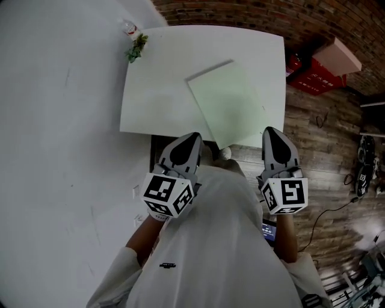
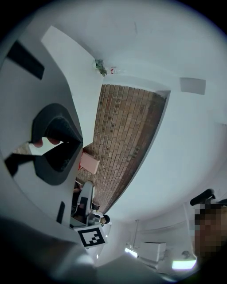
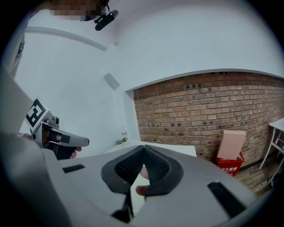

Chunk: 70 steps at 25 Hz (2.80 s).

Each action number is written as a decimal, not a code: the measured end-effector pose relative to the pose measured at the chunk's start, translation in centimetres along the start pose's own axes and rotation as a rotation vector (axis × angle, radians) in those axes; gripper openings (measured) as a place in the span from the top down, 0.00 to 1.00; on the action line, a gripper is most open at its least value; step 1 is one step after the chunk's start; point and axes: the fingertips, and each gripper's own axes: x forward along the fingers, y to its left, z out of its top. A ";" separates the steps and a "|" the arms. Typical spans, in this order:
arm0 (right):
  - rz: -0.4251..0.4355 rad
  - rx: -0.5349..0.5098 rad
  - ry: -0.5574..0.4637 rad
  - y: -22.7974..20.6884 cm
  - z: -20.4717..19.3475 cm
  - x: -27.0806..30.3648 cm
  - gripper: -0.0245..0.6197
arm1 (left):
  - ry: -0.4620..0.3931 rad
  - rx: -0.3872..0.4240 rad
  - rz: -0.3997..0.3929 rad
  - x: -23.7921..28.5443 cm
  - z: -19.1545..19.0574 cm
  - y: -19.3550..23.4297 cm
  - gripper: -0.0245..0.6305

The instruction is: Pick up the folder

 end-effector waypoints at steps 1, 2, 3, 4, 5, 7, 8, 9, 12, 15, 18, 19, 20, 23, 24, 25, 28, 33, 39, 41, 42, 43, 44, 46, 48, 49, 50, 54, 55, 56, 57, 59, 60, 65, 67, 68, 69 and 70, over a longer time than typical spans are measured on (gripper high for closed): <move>0.001 -0.009 -0.003 0.0 0.1 0.2 0.95 | -0.003 -0.002 0.003 0.2 0.0 0.2 0.95; 0.002 -0.018 -0.007 0.1 0.2 0.4 0.95 | -0.005 -0.004 0.005 0.4 0.0 0.3 0.95; 0.003 -0.025 -0.010 0.1 0.3 0.6 0.95 | -0.006 -0.008 0.006 0.6 -0.1 0.5 0.95; 0.002 -0.030 -0.010 0.1 0.3 0.7 0.95 | -0.003 -0.012 0.005 0.9 -0.2 0.6 0.95; 0.000 -0.034 -0.007 0.1 0.2 0.9 0.95 | 0.002 -0.015 0.003 1.1 -0.3 0.6 0.95; 0.002 -0.036 -0.002 -0.1 0.2 1.1 0.95 | 0.017 -0.013 0.000 1.6 -0.4 0.6 0.95; 0.004 -0.034 -0.001 -0.3 0.2 1.2 0.95 | 0.022 -0.009 -0.001 1.9 -0.4 0.5 0.95; 0.004 -0.031 0.000 -0.5 0.2 1.3 0.95 | 0.026 -0.005 -0.001 2.1 -0.3 0.5 0.95; 0.003 -0.035 0.012 -1.1 -0.3 1.8 0.95 | 0.033 -0.008 0.005 2.7 -0.6 0.8 0.95; 0.010 -0.014 0.031 -1.8 -1.1 2.6 0.89 | 0.049 -0.028 0.006 3.3 -1.6 1.2 0.95; 0.024 -0.015 0.061 -2.6 -2.0 3.5 0.85 | 0.058 -0.043 0.006 4.1 -2.5 1.6 0.95; 0.030 -0.022 0.074 -2.8 -2.5 3.8 0.83 | 0.066 -0.038 0.007 4.3 -2.9 1.8 0.95; 0.033 -0.027 0.088 -3.0 -3.0 4.2 0.80 | 0.077 -0.032 0.005 4.7 -3.3 2.0 0.95; 0.037 -0.022 0.130 -3.7 -4.7 5.2 0.73 | 0.109 -0.034 -0.035 5.8 -4.7 2.1 0.68; 0.040 -0.021 0.140 -3.9 -5.2 5.6 0.71 | 0.114 -0.037 -0.039 6.1 -5.0 2.3 0.67; 0.044 -0.022 0.147 -4.2 -5.7 5.8 0.70 | 0.117 -0.037 -0.035 6.4 -5.3 2.5 0.67; 0.071 -0.039 0.155 -4.5 -6.9 6.4 0.70 | 0.137 -0.037 -0.021 6.9 -6.5 3.1 0.64; 0.103 -0.020 0.195 -5.1 -8.6 7.9 0.66 | 0.165 -0.058 -0.011 7.9 -8.2 4.2 0.55; 0.156 -0.018 0.238 -5.7 -10.5 10.2 0.57 | 0.199 -0.128 0.009 10.2 -10.3 5.4 0.48; 0.167 -0.014 0.254 -5.8 -11.2 10.9 0.56 | 0.213 -0.151 0.024 10.8 -11.0 6.1 0.47; 0.170 -0.012 0.264 -6.0 -11.6 11.3 0.54 | 0.220 -0.162 0.029 11.3 -11.4 6.5 0.47; 0.172 -0.010 0.274 -6.2 -11.9 11.8 0.53 | 0.228 -0.173 0.031 11.8 -11.7 6.9 0.47; 0.177 -0.009 0.286 -6.5 -12.3 12.2 0.52 | 0.236 -0.186 0.030 12.3 -12.1 7.2 0.47; 0.194 -0.011 0.314 -6.8 -13.0 12.8 0.51 | 0.250 -0.207 0.032 13.1 -12.8 7.7 0.47; 0.209 -0.021 0.348 -7.0 -13.8 13.4 0.48 | 0.259 -0.222 0.042 13.6 -13.4 8.1 0.46; 0.214 -0.026 0.365 -7.1 -14.2 13.8 0.48 | 0.263 -0.230 0.048 13.9 -13.7 8.4 0.46; 0.218 -0.028 0.381 -7.3 -14.6 14.1 0.47 | 0.267 -0.237 0.054 14.1 -14.0 8.7 0.46; 0.237 -0.003 0.423 -7.6 -16.0 15.6 0.44 | 0.287 -0.259 0.073 14.8 -15.2 9.7 0.46; 0.242 0.008 0.435 -7.8 -16.4 15.9 0.42 | 0.292 -0.264 0.077 14.9 -15.5 9.8 0.46; 0.248 0.016 0.450 -8.0 -16.8 16.2 0.40 | 0.297 -0.270 0.080 15.1 -15.8 9.9 0.46; 0.254 0.022 0.466 -8.1 -17.2 16.5 0.39 | 0.301 -0.278 0.084 15.3 -16.1 10.1 0.46; 0.264 0.033 0.497 -8.4 -17.9 17.0 0.36 | 0.311 -0.292 0.096 15.6 -16.6 10.4 0.46; 0.268 0.038 0.510 -8.4 -18.2 17.3 0.36 | 0.317 -0.295 0.102 15.7 -17.0 10.6 0.46; 0.285 0.047 0.554 -8.8 -19.8 18.4 0.31 | 0.336 -0.330 0.097 16.3 -18.1 11.0 0.46; 0.298 0.060 0.574 -8.9 -20.3 18.6 0.31 | 0.342 -0.346 0.090 16.6 -18.4 10.9 0.46; 0.307 0.067 0.584 -8.9 -20.5 18.7 0.31 | 0.345 -0.358 0.088 16.7 -18.7 10.9 0.46; 0.316 0.072 0.595 -8.9 -20.8 18.7 0.31 | 0.349 -0.372 0.085 16.7 -18.9 10.9 0.46; 0.326 0.076 0.607 -8.8 -21.0 18.8 0.31 | 0.354 -0.386 0.083 16.8 -19.1 10.9 0.46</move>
